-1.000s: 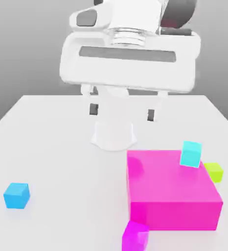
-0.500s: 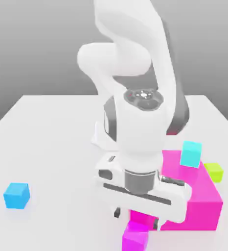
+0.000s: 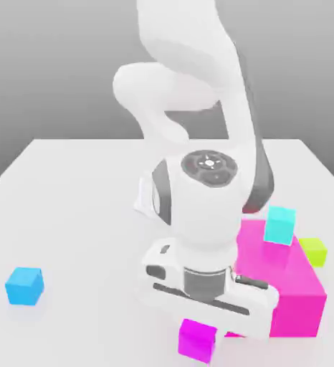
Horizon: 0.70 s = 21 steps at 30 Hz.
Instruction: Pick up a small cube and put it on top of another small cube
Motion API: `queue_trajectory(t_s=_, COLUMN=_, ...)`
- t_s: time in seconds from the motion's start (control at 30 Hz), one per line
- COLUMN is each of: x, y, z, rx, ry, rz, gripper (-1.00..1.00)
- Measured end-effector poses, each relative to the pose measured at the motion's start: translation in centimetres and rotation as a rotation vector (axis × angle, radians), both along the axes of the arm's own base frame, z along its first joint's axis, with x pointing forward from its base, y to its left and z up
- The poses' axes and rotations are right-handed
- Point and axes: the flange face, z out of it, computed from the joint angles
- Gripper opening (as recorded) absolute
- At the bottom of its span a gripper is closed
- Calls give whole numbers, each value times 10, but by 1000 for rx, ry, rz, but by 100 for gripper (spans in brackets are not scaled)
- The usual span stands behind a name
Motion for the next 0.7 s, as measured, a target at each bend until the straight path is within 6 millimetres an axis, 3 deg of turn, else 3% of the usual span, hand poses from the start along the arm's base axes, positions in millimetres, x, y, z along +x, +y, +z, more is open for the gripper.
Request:
queue_trajectory(t_s=0.1, x=5, y=25, z=26, rx=8, ry=-47, rz=135, gripper=-100)
queue_trajectory(t_s=0.23, x=-31, y=98, z=39, rx=18, ry=-45, rz=415, gripper=-100)
queue_trajectory(t_s=0.4, x=-110, y=193, z=47, rx=22, ry=-27, rz=815, gripper=-100)
queue_trajectory(t_s=0.47, x=-145, y=220, z=48, rx=21, ry=-19, rz=968, gripper=-100)
queue_trajectory(t_s=0.63, x=-235, y=260, z=47, rx=7, ry=9, rz=1317, gripper=-100)
queue_trajectory(t_s=0.7, x=-250, y=262, z=40, rx=-7, ry=6, rz=1352, gripper=-100)
